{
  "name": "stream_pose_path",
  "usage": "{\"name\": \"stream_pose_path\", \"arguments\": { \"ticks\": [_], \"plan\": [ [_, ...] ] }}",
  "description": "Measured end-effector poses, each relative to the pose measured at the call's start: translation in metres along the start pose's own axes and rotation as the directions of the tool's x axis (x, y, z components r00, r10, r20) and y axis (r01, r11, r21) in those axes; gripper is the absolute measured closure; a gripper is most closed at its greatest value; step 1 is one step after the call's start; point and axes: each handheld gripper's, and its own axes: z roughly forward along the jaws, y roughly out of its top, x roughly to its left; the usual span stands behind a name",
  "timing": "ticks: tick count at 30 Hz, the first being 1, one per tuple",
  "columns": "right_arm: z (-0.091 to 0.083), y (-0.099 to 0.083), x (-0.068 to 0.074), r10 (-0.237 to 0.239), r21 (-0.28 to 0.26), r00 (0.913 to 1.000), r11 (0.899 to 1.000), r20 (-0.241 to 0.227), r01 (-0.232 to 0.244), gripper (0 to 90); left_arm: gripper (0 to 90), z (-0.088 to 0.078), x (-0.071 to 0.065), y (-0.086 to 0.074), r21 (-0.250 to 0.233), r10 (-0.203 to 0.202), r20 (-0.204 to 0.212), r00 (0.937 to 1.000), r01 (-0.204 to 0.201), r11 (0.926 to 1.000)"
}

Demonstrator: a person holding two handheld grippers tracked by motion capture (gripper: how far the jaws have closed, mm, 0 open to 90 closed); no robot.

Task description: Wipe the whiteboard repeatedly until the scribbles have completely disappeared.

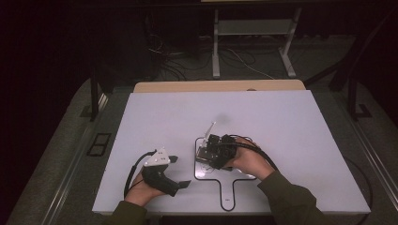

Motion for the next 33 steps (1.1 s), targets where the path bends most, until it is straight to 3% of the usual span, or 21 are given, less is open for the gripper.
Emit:
{"name": "stream_pose_path", "arguments": {
  "ticks": [10,19,27,33],
  "plan": [
    [0.001,0.006,0.021,-0.061,-0.007,0.9963,0.998,-0.061,0.06,39.0,0.0,0.001,0.0,0.0,0.002,0.006,0.0,1.0,-0.006,1.0],
    [0.003,0.01,0.004,-0.009,0.001,0.9998,1.0,-0.019,0.009,38.9,0.0,0.0,0.0,0.0,0.004,0.006,0.0,1.0,-0.006,1.0],
    [0.003,0.012,0.017,-0.064,-0.005,0.9964,0.998,-0.057,0.064,38.5,0.0,0.0,0.0,0.0,0.004,0.009,0.001,1.0,-0.009,1.0],
    [0.001,0.011,0.017,-0.069,-0.025,0.9956,0.997,-0.063,0.068,38.3,0.0,0.0,0.0,0.0,0.005,0.007,0.0,1.0,-0.007,1.0]
  ]
}}
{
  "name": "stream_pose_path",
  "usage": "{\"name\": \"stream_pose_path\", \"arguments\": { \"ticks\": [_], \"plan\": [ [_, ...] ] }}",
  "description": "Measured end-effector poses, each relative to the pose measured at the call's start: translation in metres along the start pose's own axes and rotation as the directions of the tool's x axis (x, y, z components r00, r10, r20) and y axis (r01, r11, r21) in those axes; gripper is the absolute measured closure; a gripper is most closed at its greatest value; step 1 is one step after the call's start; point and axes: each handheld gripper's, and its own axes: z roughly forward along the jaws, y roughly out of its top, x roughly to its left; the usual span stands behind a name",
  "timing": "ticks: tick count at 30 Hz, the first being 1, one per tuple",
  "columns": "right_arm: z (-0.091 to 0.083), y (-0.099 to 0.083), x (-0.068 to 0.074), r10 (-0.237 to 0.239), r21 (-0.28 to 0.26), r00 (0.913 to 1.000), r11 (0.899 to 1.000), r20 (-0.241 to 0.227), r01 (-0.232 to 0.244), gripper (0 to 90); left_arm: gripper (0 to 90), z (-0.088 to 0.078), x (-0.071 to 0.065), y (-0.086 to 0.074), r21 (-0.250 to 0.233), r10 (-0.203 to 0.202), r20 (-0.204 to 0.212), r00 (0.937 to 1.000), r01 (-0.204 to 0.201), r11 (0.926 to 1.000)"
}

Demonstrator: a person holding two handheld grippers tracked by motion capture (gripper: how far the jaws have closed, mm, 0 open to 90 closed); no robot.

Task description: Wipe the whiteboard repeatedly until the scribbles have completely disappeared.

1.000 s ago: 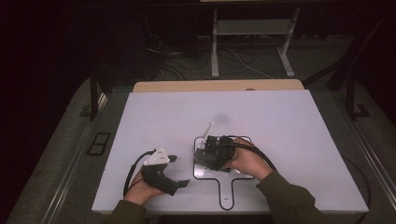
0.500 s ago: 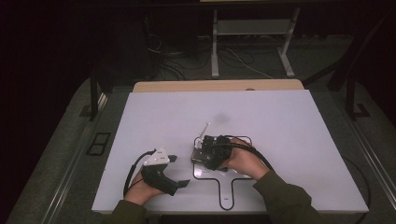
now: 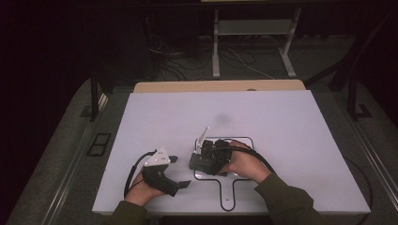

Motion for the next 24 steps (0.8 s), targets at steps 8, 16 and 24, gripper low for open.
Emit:
{"name": "stream_pose_path", "arguments": {
  "ticks": [8,16,24],
  "plan": [
    [-0.002,0.001,0.007,-0.018,0.006,0.9998,1.0,-0.012,0.018,39.0,0.0,0.0,0.0,0.0,-0.002,0.002,-0.003,1.0,-0.002,1.0],
    [-0.002,0.002,0.003,0.005,0.023,0.998,1.0,0.063,-0.007,39.2,0.0,0.0,0.0,0.0,-0.001,0.0,-0.002,1.0,0.0,1.0],
    [-0.002,0.005,0.01,-0.021,0.029,0.9983,0.999,0.054,0.02,39.3,0.0,0.0,-0.001,0.0,-0.002,0.004,-0.001,1.0,-0.004,1.0]
  ]
}}
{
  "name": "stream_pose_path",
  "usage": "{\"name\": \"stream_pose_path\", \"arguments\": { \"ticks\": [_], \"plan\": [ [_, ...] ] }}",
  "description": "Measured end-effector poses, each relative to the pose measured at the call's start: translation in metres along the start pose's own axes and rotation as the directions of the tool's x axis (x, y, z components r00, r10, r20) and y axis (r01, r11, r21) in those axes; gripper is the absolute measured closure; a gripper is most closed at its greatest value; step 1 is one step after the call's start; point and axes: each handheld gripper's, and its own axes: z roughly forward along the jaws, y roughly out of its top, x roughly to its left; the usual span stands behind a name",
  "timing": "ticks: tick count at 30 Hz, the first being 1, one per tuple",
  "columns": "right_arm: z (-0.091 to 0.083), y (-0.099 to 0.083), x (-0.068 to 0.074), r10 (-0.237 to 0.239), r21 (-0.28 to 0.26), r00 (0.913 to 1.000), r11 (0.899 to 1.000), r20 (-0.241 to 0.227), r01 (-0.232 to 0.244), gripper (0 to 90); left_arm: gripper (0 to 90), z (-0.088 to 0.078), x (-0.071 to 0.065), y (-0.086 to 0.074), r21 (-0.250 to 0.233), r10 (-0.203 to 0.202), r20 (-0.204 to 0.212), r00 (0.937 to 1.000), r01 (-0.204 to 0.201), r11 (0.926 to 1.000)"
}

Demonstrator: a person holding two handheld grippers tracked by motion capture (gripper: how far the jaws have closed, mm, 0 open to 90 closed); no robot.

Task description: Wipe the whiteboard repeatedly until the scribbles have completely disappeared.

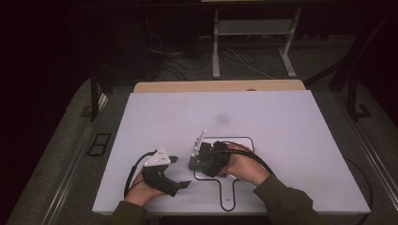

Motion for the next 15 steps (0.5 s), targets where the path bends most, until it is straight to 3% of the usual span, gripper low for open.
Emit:
{"name": "stream_pose_path", "arguments": {
  "ticks": [6,15],
  "plan": [
    [0.002,0.004,-0.008,0.016,0.01,0.9991,1.0,0.04,-0.016,39.3,0.0,0.0,0.001,0.0,0.004,0.0,-0.001,1.0,0.0,1.0],
    [0.0,0.002,0.006,-0.01,0.003,0.9998,1.0,-0.016,0.01,39.2,0.0,0.0,0.0,0.0,0.002,0.002,-0.001,1.0,-0.002,1.0]
  ]
}}
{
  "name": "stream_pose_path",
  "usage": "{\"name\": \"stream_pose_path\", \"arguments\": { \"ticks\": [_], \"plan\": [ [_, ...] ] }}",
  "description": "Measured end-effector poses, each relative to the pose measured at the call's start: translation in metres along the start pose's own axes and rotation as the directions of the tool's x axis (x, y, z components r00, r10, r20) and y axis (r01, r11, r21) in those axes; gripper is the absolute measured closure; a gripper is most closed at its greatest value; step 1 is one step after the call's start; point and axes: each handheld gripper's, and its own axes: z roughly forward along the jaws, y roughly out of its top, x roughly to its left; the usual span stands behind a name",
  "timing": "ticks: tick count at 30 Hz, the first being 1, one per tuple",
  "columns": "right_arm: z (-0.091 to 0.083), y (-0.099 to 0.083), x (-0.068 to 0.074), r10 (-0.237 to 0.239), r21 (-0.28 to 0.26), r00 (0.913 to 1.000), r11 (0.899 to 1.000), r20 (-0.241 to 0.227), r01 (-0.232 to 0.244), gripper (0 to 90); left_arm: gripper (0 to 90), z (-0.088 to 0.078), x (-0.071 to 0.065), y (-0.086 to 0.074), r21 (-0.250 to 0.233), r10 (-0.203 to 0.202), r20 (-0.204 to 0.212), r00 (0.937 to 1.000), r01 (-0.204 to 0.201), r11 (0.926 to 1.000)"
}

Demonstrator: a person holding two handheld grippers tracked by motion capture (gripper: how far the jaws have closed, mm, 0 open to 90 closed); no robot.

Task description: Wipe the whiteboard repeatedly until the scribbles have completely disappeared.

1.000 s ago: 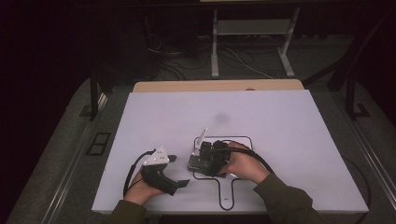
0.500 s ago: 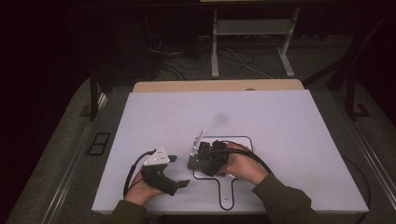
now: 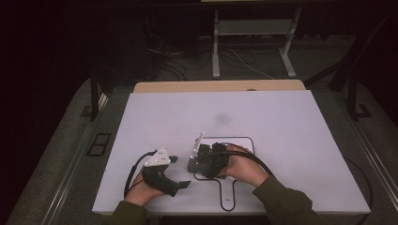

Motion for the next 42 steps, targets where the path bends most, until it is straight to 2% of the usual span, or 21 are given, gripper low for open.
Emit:
{"name": "stream_pose_path", "arguments": {
  "ticks": [6,13,20,24,28,30,33,42],
  "plan": [
    [0.002,0.003,-0.015,0.031,-0.002,0.9986,1.0,0.042,-0.031,39.2,0.0,0.0,0.0,0.0,0.003,-0.001,0.002,1.0,0.001,1.0],
    [0.007,0.009,-0.038,0.077,0.005,0.9953,0.997,0.06,-0.077,39.2,0.0,0.0,0.0,0.0,0.007,0.001,0.004,1.0,-0.001,1.0],
    [0.01,0.013,-0.061,0.122,0.009,0.9893,0.992,0.08,-0.123,39.1,0.0,0.0,0.0,0.0,0.009,0.004,0.005,1.0,-0.004,1.0],
    [0.013,0.017,-0.073,0.166,0.015,0.9813,0.986,0.098,-0.168,39.1,0.0,0.0,0.0,-0.001,0.008,0.001,0.006,1.0,-0.001,1.0],
    [0.015,0.019,-0.086,0.179,0.016,0.9771,0.983,0.115,-0.182,39.1,0.0,0.0,0.0,-0.001,0.008,0.001,0.007,1.0,-0.001,1.0],
    [0.015,0.02,-0.09,0.189,0.015,0.9759,0.981,0.11,-0.191,39.1,0.0,0.0,0.0,-0.001,0.008,0.0,0.008,1.0,0.0,1.0],
    [0.015,0.02,-0.088,0.192,0.018,0.9753,0.981,0.11,-0.195,39.1,0.0,0.0,0.001,-0.001,0.007,-0.002,0.008,1.0,0.002,1.0],
    [0.011,0.015,-0.064,0.138,0.023,0.9881,0.99,0.069,-0.14,39.1,0.0,0.0,0.0,-0.001,0.009,0.002,0.004,1.0,-0.002,1.0]
  ]
}}
